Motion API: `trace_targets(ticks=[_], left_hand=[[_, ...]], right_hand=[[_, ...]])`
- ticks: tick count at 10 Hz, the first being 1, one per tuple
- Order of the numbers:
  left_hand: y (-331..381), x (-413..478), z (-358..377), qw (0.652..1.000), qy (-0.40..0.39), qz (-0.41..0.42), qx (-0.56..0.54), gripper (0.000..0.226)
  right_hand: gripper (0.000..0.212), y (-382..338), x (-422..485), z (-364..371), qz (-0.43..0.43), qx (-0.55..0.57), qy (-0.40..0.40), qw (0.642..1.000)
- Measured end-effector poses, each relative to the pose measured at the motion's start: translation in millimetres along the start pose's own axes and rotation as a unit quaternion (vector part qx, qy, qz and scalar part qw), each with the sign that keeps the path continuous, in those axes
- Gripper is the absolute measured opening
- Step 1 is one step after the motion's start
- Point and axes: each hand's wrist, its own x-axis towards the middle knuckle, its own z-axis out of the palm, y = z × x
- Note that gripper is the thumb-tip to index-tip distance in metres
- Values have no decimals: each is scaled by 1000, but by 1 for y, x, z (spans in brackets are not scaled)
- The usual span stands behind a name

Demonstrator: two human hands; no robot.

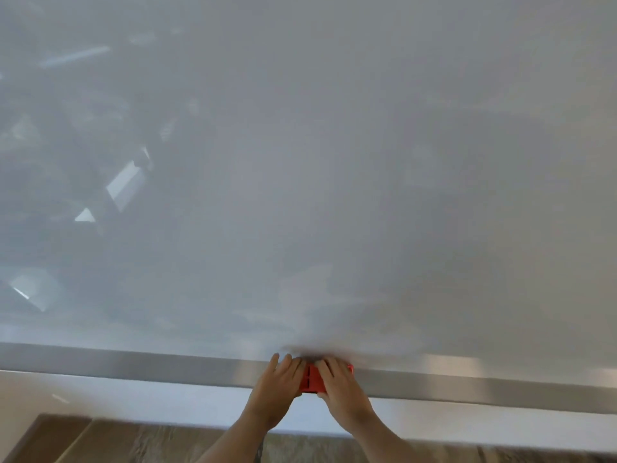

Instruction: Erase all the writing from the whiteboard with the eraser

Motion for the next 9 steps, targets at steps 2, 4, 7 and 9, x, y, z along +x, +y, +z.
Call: trace_targets(ticks=[2, 4, 7, 9], left_hand=[[5, 1, 10, 1000, 4, -22, -9, 86], [8, 3, 13, 999, 7, -52, 7, 70], [17, -4, 12, 995, 29, -81, -41, 58], [20, -11, -10, 988, 123, -66, -60, 35]], right_hand=[[68, 2, -7, 5, -16, 0, 42, 999], [52, 3, -9, 4, 37, 23, 37, 998], [52, 0, -11, -8, 72, 30, -33, 996], [57, -11, -13, -28, 60, 12, -71, 996]])
